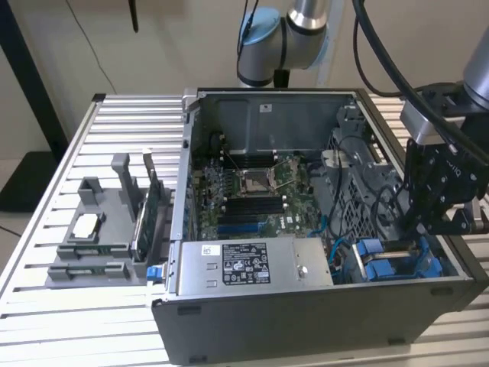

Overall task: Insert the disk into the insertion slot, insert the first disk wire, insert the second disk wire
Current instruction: 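Insert the first disk wire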

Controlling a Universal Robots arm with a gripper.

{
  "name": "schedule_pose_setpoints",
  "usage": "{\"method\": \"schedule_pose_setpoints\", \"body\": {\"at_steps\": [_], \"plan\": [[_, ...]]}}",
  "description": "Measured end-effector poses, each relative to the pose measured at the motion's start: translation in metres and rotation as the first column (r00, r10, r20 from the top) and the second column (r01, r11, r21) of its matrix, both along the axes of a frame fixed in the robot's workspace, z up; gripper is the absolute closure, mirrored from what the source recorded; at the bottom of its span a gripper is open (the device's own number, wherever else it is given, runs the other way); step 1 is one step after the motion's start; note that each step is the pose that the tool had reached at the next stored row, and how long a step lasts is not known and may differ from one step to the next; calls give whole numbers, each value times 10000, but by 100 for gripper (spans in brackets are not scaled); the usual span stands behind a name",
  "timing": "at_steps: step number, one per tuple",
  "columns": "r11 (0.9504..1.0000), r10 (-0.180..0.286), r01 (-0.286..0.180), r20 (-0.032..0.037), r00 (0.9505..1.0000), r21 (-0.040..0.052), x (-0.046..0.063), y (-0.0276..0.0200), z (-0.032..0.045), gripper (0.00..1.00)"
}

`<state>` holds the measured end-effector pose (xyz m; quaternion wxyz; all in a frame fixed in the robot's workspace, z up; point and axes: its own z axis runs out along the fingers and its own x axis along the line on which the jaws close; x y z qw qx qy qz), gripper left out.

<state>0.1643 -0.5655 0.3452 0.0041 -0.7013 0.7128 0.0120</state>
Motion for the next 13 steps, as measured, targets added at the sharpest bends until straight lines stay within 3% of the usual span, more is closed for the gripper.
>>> {"method": "schedule_pose_setpoints", "body": {"at_steps": [13], "plan": [[10000, -3, 3, -1, 10000, -12, 6, -5, -39, 81]]}}
